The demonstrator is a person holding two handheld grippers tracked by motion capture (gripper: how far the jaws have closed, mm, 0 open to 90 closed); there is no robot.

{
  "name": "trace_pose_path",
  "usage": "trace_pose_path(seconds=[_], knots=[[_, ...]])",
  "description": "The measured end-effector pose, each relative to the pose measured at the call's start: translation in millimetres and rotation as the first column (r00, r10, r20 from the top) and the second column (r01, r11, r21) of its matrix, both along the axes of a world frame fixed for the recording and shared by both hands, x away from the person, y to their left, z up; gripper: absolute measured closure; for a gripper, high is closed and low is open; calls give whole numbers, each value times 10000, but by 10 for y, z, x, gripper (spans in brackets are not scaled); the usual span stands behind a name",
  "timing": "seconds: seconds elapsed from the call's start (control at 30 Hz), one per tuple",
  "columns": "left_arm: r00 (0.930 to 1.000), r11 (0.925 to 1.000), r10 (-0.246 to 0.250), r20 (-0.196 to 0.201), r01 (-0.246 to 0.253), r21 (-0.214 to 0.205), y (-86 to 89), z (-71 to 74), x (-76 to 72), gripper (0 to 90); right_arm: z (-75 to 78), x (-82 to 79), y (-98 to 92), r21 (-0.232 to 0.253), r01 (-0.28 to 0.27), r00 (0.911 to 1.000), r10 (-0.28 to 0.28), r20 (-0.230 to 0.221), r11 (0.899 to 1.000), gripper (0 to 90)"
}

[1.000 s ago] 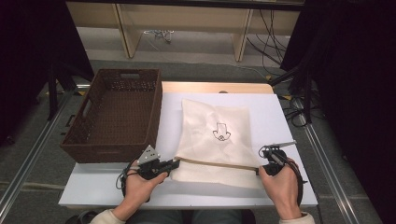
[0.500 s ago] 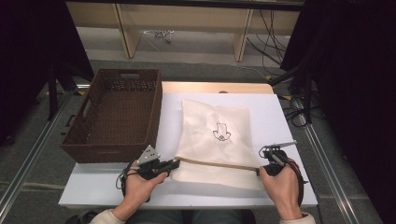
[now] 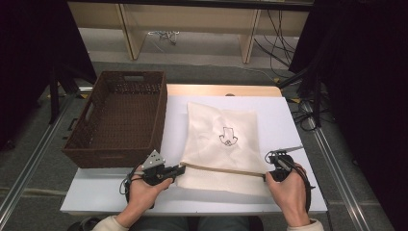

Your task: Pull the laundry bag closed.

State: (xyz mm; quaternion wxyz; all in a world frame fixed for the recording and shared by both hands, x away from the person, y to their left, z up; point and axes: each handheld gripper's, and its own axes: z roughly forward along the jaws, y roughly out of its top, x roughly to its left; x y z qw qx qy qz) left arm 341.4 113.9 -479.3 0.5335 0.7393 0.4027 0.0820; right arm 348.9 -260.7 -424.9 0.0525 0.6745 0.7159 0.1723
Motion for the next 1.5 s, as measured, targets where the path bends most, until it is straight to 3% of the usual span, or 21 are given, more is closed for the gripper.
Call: trace_pose_path(seconds=[0.1, 0.17, 0.2, 0.47, 0.53, 0.7, 0.77, 0.87, 0.93, 0.97, 1.0, 1.03, 1.1, 1.17, 1.2, 1.23, 1.27, 1.3, 1.4, 1.47, 1.5], knots=[[10000, 10000, 9, -64, -8, 31, 0, -6, -3, 853, 12, 2, 30, 39, 180, 9997, -180, 167, 9998, 871], [10000, 10000, -24, -54, 24, 15, 0, -14, -1, 852, -4, 18, -28, -181, -749, 9945, 760, 726, 9970, 863], [10000, 10000, -24, -62, 24, 17, 1, -15, 0, 852, 13, 10, -5, -157, -533, 9959, 543, 721, 9985, 858], [9999, 9998, -100, -55, 101, 180, 4, -26, -7, 847, 28, -4, 164, 57, -926, 9897, 914, 1097, 9957, 795], [9998, 9995, -162, -87, 164, 261, 8, -31, -9, 843, 28, -3, 156, 340, -969, 9894, 925, 1121, 9947, 773], [9996, 9986, -277, -106, 281, 448, 13, -48, -23, 817, 40, 13, 85, 352, -1075, 9828, 1009, 1544, 9936, 689], [9992, 9973, -407, -12, 407, 619, 16, -56, -26, 776, 77, 9, 46, 323, -919, 9861, 864, 1419, 9952, 631], [9972, 9909, -748, 5, 743, 1118, 19, -70, -38, 705, 85, 28, -72, 786, -658, 9810, 501, 1875, 9947, 549], [9964, 9899, -845, 8, 839, 1140, 14, -81, -43, 681, 86, 36, -103, 868, -697, 9798, 518, 1930, 9938, 535], [9960, 9892, -895, 14, 888, 1169, 10, -85, -48, 639, 101, 31, -99, 887, -67, 9853, -86, 1705, 9960, 521], [9941, 9841, -1084, 36, 1068, 1422, 14, -82, -56, 614, 104, 38, -137, 877, -260, 9876, 120, 1564, 9958, 516], [9936, 9844, -1127, 97, 1104, 1368, 3, -88, -65, 574, 100, 45, -151, 998, 123, 9887, -270, 1472, 9949, 510], [9906, 9785, -1366, 92, 1335, 1571, -6, -77, -91, 503, 67, 73, -217, 906, 15, 9870, -160, 1599, 9959, 503], [9857, 9715, -1657, 317, 1577, 1769, -14, -68, -110, 417, 44, 85, -263, 1028, 507, 9882, -648, 1386, 9934, 496], [9857, 9711, -1621, 458, 1512, 1846, -23, -63, -127, 388, 5, 105, -315, 1115, 103, 9848, -294, 1710, 9937, 493], [9822, 9659, -1797, 542, 1658, 1988, -20, -53, -132, 362, 15, 100, -305, 1329, 574, 9865, -767, 1450, 9895, 489], [9817, 9634, -1772, 700, 1584, 2164, -23, -45, -148, 342, -1, 118, -350, 1154, 287, 9866, -467, 1565, 9929, 487], [9813, 9625, -1788, 711, 1595, 2194, -21, -40, -154, 316, -5, 115, -366, 1339, 330, 9865, -538, 1546, 9904, 487], [9805, 9615, -1723, 945, 1466, 2325, -7, -19, -179, 282, -4, 121, -361, 1058, 823, 9862, -962, 1345, 9910, 482], [9792, 9616, -1712, 1086, 1421, 2349, 0, -3, -195, 262, -12, 130, -408, 1171, 450, 9891, -607, 1338, 9921, 477], [9774, 9608, -1759, 1173, 1445, 2366, 5, 10, -203, 260, -6, 128, -398, 1136, 681, 9893, -818, 1205, 9912, 476]])
